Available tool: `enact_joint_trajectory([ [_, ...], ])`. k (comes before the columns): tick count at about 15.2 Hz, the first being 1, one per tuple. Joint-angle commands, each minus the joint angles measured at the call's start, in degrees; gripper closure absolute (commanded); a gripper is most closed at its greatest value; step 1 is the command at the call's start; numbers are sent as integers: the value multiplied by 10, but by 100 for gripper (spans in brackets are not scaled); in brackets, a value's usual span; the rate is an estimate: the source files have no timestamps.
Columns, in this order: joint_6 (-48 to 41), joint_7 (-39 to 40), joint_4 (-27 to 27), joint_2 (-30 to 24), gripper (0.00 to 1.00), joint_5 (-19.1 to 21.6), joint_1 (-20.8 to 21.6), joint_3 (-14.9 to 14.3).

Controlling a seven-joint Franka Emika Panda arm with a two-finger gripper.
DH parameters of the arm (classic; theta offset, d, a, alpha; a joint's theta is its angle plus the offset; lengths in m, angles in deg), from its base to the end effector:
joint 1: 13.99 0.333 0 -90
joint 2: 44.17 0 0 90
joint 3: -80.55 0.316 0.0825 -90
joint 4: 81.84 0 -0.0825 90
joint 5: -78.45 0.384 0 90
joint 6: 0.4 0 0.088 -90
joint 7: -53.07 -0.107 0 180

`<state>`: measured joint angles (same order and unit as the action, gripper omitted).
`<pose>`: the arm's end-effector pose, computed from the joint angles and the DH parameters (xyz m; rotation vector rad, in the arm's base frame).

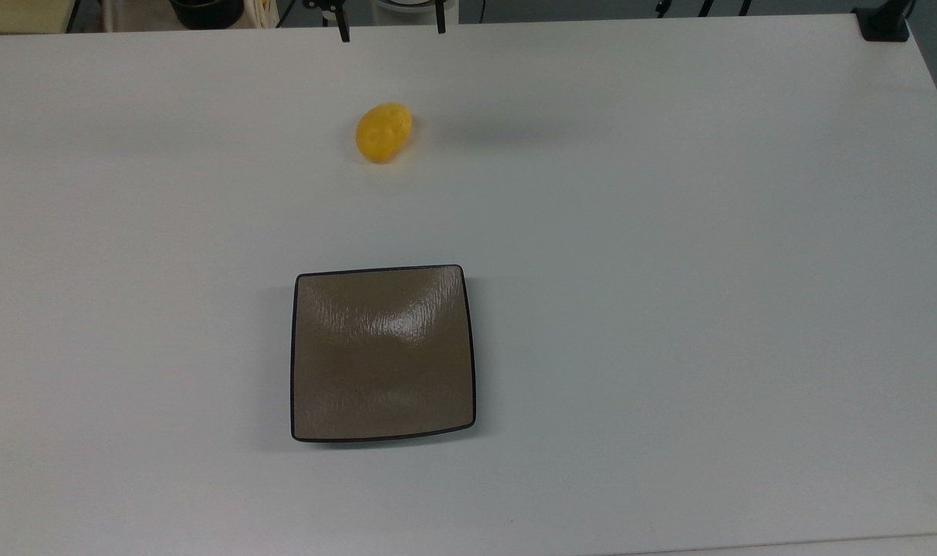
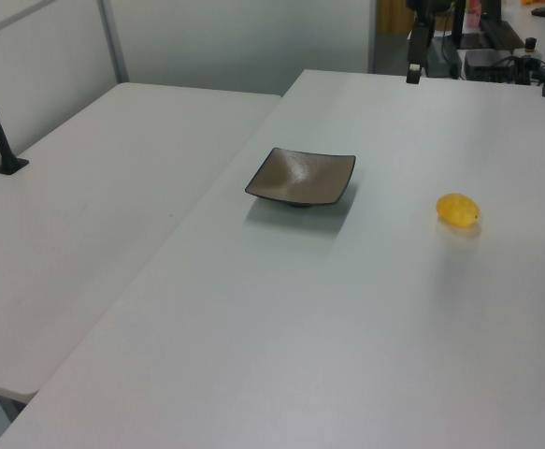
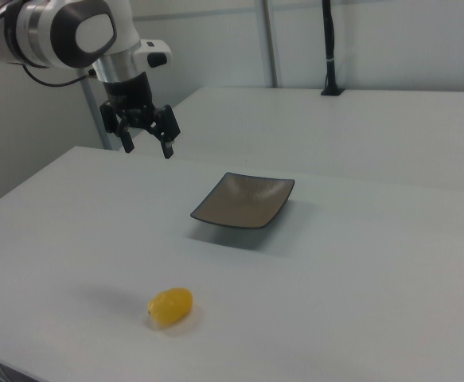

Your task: Put potatoes on a ceramic plate

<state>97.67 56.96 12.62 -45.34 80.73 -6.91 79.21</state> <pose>0.5576 0.0597 0.6117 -3.0871 -0.2539 -0.1283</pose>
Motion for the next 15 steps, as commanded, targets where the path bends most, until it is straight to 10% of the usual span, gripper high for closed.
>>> enact_joint_trajectory([
  [1,0,3,5,-6,0,10,4,-3],
  [15,-7,4,71,-43,0,11,13,-3],
])
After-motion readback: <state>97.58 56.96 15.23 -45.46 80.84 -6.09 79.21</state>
